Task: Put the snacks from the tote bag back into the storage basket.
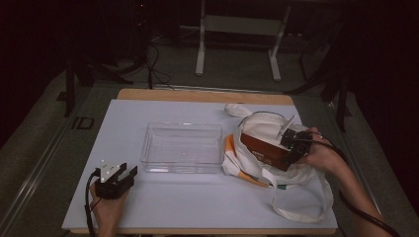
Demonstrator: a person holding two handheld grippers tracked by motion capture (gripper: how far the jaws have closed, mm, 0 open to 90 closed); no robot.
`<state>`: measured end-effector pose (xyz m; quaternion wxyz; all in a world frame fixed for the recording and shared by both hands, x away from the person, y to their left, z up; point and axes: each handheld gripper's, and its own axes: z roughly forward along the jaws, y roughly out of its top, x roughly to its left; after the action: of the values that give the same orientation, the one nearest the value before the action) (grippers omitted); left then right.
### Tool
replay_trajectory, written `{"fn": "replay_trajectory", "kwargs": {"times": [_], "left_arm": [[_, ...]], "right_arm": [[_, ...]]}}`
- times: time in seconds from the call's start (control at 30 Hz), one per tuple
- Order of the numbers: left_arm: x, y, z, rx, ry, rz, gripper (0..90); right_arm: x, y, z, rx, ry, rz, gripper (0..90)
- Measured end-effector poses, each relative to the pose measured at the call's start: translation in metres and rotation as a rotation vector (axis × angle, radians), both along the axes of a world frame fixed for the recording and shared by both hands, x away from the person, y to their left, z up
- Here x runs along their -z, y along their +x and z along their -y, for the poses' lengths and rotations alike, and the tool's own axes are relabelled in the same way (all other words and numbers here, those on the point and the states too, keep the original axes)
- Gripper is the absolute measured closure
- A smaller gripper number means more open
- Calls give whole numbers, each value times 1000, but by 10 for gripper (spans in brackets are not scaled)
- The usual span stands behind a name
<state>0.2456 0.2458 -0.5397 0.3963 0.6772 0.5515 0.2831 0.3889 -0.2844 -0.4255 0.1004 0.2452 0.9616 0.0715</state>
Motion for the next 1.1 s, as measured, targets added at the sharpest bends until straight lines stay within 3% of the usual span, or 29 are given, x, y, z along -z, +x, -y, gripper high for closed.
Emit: {"fn": "replay_trajectory", "kwargs": {"times": [0.17, 0.63, 1.1], "left_arm": [[0, 0, 0, 0, -2, 0, 557], [0, 0, 0, -1, -2, 0, 553], [0, 0, 0, -1, -5, 2, 551]], "right_arm": [[4, 4, 0, 0, -33, -25, 328], [16, 14, 4, 2, -41, -109, 364], [29, 25, -1, -9, -96, -205, 386]]}}
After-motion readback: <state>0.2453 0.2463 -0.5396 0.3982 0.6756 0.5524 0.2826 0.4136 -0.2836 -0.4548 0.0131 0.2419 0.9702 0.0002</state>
